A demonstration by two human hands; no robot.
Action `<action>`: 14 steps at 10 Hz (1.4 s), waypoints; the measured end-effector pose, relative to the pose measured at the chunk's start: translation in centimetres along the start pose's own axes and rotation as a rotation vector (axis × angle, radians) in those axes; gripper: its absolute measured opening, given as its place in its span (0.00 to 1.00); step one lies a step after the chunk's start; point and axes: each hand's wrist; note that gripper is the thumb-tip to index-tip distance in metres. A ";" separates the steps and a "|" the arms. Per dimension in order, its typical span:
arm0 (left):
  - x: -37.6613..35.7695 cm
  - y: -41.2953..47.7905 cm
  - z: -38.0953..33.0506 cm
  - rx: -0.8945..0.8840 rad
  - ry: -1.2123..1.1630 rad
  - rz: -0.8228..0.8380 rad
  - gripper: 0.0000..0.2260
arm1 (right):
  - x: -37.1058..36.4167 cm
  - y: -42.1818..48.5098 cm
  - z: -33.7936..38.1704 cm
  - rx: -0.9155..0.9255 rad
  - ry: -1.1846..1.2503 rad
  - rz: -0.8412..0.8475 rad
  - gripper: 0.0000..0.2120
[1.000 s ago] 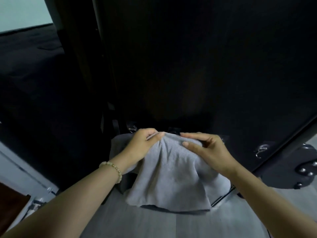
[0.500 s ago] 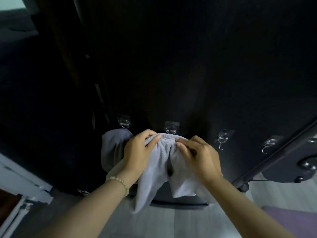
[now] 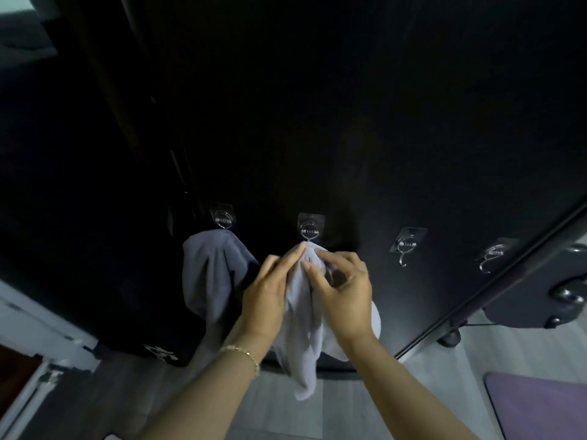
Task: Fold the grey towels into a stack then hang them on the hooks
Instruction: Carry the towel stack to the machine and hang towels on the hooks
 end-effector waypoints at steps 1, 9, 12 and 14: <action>0.4 -0.7 -1.5 -0.057 1.335 0.212 0.19 | 0.0 -0.9 -0.4 0.055 -0.082 -0.060 0.11; 6.0 -8.8 -9.9 -0.073 0.708 0.323 0.31 | 13.5 -4.0 2.1 0.108 -0.716 0.522 0.31; -6.7 -15.0 -19.0 -0.452 0.659 0.663 0.27 | 30.8 -19.2 1.9 -0.184 -0.852 0.155 0.30; -16.3 -27.3 -24.2 -0.666 0.615 0.915 0.40 | 42.3 -37.1 -0.7 -0.509 -0.905 -0.054 0.33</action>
Point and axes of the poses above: each hand's wrist, its own y-axis towards the middle knuckle, its own x-axis out of the back of the hand, z = x × y, and after that the axes turned 8 degrees about y, right-handed
